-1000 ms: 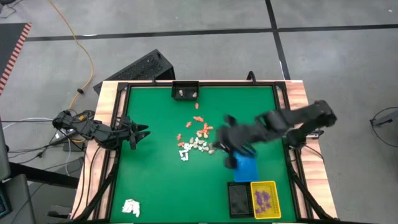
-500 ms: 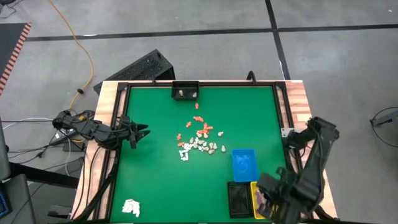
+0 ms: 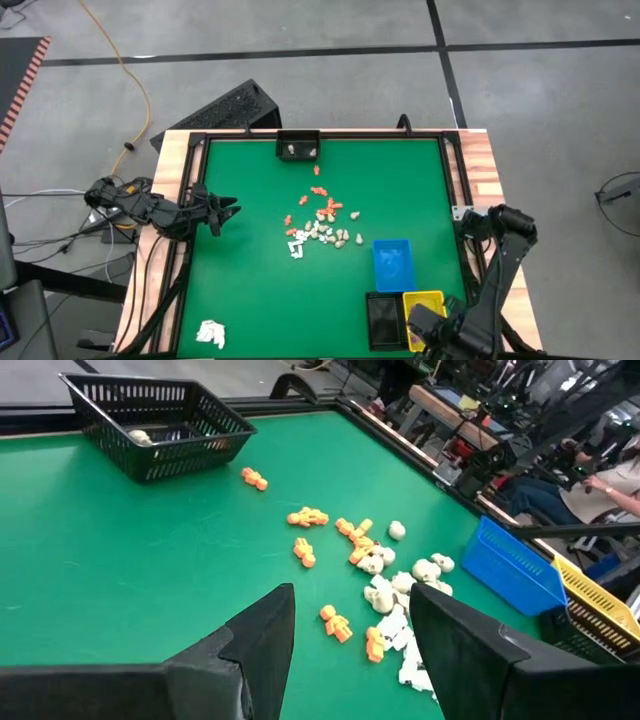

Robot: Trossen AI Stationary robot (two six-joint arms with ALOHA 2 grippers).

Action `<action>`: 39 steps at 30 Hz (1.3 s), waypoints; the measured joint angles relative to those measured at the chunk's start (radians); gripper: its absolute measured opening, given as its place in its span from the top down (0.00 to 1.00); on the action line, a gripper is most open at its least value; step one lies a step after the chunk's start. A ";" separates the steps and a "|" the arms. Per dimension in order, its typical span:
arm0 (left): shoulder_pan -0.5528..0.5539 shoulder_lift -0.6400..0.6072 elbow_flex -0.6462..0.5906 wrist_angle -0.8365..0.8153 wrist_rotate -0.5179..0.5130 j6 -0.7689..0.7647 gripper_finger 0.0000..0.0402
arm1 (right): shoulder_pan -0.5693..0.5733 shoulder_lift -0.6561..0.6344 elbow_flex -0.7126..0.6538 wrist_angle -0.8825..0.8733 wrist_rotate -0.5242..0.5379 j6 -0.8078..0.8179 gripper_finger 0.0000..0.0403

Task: Sort Halloween decoration
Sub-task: Put the purple spider toy into the yellow bin

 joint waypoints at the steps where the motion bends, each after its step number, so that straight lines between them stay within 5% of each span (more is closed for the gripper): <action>1: 0.000 0.000 0.000 0.000 0.000 0.000 0.53 | -0.001 -0.011 -0.023 0.001 -0.012 -0.011 1.00; 7: 0.000 0.000 0.000 0.000 0.003 0.000 0.53 | -0.012 -0.178 -0.208 0.081 -0.014 -0.037 1.00; 18: 0.000 0.000 0.000 0.000 0.003 0.000 0.53 | -0.020 -0.399 -0.693 0.615 0.002 0.019 1.00; 28: 0.000 0.000 0.000 0.000 0.001 -0.003 0.53 | -0.019 -0.335 -0.741 0.633 -0.016 0.011 0.94; 39: 0.000 0.000 0.000 0.000 -0.004 -0.004 0.53 | -0.032 -0.335 -0.740 0.630 -0.068 0.019 0.72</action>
